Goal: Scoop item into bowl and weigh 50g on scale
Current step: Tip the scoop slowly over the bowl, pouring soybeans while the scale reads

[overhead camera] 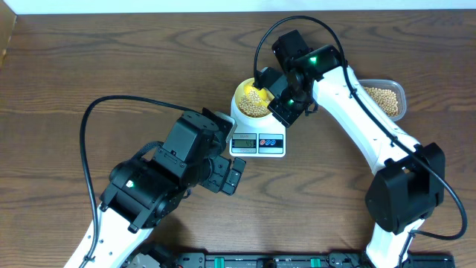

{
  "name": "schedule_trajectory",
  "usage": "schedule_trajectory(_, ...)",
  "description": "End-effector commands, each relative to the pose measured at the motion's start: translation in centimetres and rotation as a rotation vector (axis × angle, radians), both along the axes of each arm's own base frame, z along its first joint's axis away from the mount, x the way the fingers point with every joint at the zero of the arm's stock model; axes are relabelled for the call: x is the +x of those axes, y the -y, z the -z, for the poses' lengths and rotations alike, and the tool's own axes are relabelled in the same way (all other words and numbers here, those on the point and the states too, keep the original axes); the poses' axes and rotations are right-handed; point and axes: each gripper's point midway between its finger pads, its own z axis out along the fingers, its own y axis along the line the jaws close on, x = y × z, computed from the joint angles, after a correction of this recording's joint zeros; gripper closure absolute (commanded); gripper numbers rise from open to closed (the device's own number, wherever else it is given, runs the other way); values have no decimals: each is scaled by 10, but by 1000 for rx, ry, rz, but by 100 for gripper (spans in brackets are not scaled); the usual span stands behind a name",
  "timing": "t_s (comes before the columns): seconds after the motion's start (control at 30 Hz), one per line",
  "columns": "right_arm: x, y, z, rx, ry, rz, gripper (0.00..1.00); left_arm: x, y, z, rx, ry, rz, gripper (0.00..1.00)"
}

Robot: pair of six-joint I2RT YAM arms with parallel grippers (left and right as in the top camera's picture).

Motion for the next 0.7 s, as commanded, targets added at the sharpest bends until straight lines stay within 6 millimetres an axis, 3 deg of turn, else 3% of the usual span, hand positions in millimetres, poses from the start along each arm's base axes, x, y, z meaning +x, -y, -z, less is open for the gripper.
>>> schedule_trajectory(0.0,4,1,-2,-15,20,6,99,1,0,-4,-7,7,-9,0)
schedule_trajectory(0.67,10,5,-13,-40,55,14,99,1,0,-4,-7,7,-9,0)
